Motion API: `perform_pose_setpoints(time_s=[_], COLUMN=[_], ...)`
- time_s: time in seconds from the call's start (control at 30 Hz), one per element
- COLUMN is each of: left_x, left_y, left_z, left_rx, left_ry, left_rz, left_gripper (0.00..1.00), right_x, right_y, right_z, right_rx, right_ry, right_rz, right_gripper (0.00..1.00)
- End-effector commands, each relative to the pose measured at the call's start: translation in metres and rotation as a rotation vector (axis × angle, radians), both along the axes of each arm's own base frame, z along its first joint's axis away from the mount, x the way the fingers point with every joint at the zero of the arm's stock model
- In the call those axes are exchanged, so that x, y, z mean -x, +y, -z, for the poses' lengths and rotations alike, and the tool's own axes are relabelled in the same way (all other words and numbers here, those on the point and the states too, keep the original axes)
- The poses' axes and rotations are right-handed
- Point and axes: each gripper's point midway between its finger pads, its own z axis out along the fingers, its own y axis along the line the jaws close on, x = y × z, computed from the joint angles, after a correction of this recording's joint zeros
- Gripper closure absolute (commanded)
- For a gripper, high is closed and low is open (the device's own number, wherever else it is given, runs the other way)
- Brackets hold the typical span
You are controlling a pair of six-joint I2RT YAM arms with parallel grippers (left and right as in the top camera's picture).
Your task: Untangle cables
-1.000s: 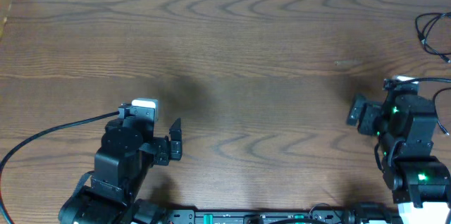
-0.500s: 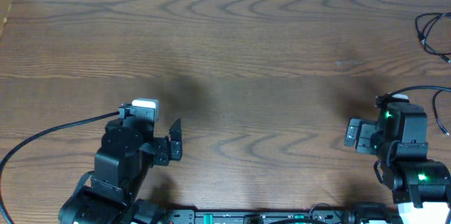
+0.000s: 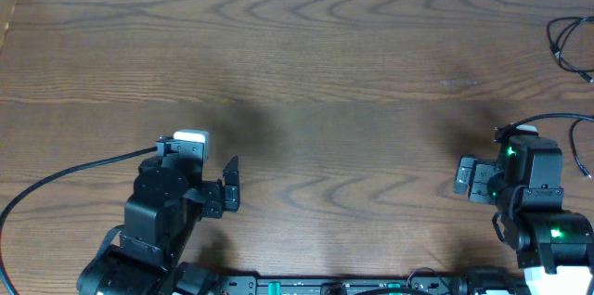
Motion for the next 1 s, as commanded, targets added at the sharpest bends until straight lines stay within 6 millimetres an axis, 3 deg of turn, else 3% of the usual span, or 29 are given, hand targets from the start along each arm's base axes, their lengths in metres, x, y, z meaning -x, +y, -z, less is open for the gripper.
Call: perform_pose_setpoints(time_s=[0.0,0.2,0.33,0.57,0.8,0.97], left_x=[0.0,0.0,0.0,0.0,0.0,0.0], left_y=[-0.001,-0.001,-0.001,-0.001,-0.001,-0.001], left_z=[0.002,0.002,0.002,0.002,0.002,0.002], left_rx=[0.0,0.0,0.0,0.0,0.0,0.0], left_ry=[0.006,0.006,0.006,0.006,0.006,0.006], left_rz=[0.004,0.004,0.004,0.004,0.004,0.004], left_gripper=[0.02,0.02,0.02,0.02,0.02,0.02], right_x=[0.001,-0.007,-0.019,-0.04,-0.037,-0.034], right_y=[0.0,-0.005,0.009,-0.007,0.008,0.008], right_z=[-0.001,-0.008,-0.015,-0.041,-0.049,-0.057], right_rx=[0.006,0.043,-0.034,0.047,0.072,0.109], right_ry=[0.001,-0.038,-0.098,-0.317,-0.478,-0.519], right_rz=[-0.005,0.0,-0.04,0.02,-0.122,-0.146], right_gripper=[0.01,0.01,0.01,0.01,0.01,0.01])
